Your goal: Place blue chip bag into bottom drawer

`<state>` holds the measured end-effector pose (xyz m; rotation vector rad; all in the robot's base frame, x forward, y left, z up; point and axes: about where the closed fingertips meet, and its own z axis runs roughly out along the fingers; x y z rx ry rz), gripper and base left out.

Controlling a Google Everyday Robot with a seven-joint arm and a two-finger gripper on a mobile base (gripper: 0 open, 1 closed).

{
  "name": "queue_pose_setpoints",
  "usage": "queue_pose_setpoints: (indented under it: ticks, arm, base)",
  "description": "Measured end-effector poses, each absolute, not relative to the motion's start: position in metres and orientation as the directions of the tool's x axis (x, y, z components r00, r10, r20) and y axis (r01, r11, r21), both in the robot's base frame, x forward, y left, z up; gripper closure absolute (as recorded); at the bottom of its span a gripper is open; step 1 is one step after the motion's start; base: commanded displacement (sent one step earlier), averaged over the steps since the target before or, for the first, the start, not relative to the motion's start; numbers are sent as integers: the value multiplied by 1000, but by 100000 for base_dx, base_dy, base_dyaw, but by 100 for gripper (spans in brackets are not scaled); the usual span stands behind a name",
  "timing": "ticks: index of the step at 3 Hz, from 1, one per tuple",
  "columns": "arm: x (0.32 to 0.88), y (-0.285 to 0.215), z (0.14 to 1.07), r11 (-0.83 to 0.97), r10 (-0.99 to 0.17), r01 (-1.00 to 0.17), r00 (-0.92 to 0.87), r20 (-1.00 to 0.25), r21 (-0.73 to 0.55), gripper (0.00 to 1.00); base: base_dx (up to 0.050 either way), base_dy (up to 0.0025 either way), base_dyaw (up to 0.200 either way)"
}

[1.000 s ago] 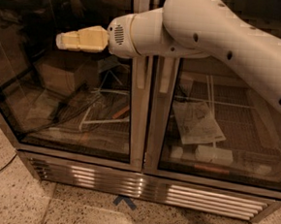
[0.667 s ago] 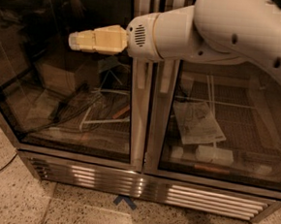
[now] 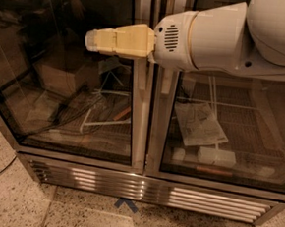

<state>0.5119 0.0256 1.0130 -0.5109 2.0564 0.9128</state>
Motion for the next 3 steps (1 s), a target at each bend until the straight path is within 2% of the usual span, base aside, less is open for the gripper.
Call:
queue_pose_setpoints:
  ticks: [3]
  arm:
    - [510,-4,989,786,26,-477,-610,-792,393,0]
  base:
    - [0,0,0]
